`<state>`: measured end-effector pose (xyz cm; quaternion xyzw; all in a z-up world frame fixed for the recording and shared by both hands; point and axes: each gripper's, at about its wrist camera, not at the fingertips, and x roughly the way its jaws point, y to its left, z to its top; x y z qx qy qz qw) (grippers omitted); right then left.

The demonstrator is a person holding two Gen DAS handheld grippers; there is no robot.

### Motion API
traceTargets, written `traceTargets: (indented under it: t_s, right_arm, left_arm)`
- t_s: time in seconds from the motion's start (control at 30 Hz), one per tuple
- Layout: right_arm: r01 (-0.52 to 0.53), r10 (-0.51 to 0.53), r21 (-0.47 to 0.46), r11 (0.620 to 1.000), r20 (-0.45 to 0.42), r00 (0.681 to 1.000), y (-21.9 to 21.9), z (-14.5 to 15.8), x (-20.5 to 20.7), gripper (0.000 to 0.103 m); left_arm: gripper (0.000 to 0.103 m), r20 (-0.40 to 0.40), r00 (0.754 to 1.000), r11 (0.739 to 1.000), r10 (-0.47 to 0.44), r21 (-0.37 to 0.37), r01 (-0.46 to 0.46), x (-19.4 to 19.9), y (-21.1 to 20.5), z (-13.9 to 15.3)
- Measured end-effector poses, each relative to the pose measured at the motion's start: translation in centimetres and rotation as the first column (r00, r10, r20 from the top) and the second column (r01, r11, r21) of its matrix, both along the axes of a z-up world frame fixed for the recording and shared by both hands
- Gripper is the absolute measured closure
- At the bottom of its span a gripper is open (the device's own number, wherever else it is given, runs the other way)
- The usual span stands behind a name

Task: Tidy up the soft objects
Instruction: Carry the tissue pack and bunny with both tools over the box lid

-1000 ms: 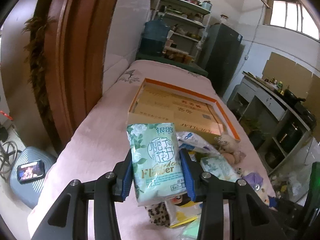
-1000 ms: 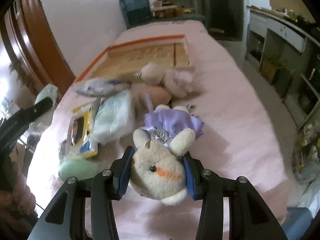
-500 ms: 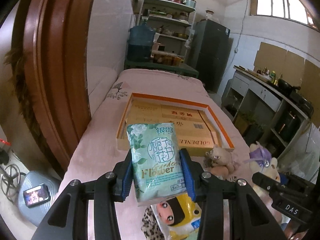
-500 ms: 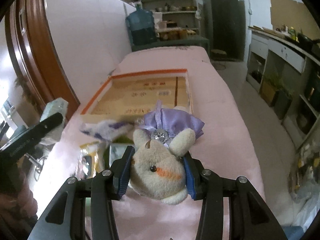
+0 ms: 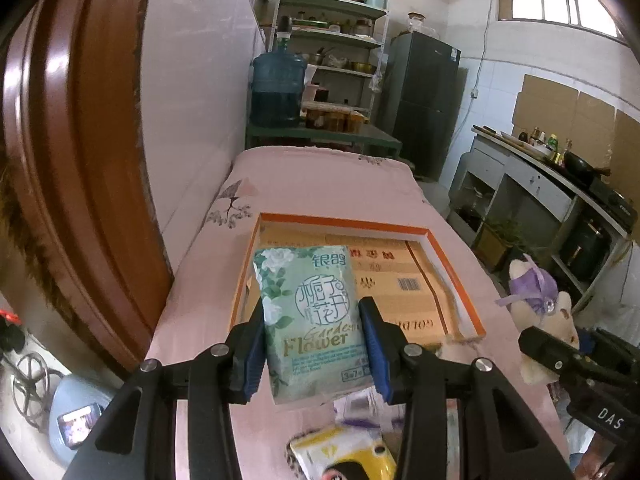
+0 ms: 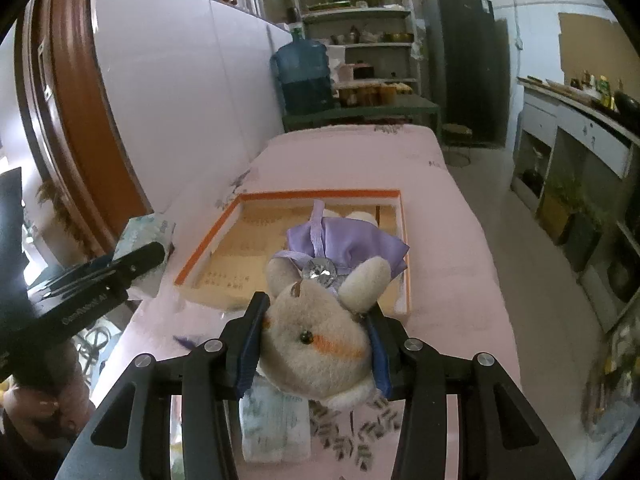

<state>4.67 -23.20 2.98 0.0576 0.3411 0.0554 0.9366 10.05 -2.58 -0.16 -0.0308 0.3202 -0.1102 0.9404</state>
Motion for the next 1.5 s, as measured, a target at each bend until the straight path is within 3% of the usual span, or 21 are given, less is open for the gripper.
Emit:
traceTargets:
  t_s: [0.3,0.6,0.97,1.5]
  right_arm:
    - [-0.023,0.024,-0.014,1.000,0.026,0.999,0.0,1.1,4.6,0.056]
    - [-0.055,0.055,-0.004,0.998,0.001,0.998,-0.5,0.9,10.5,0.056]
    - [-0.082,0.081,-0.007,0.997,-0.063,0.995,-0.8,-1.9,15.4,0.056]
    - [-0.119,0.122,0.027,0.993,-0.194,0.973,-0.8,-6.6,22.2,0.056]
  left_arm:
    - [0.059,0.006,1.000,0.999,-0.003,0.033,0.003,3.8,-1.1,0.6]
    - [0.059,-0.038,0.999,0.999,0.032,0.012,-0.031,9.0,-1.2,-0.1]
    - [0.059,-0.092,0.995,0.998,0.048,0.040,-0.044,14.2,-2.0,-2.1]
    - [0.059,-0.226,0.974,1.000,0.004,0.007,-0.002,18.8,-2.7,-6.8]
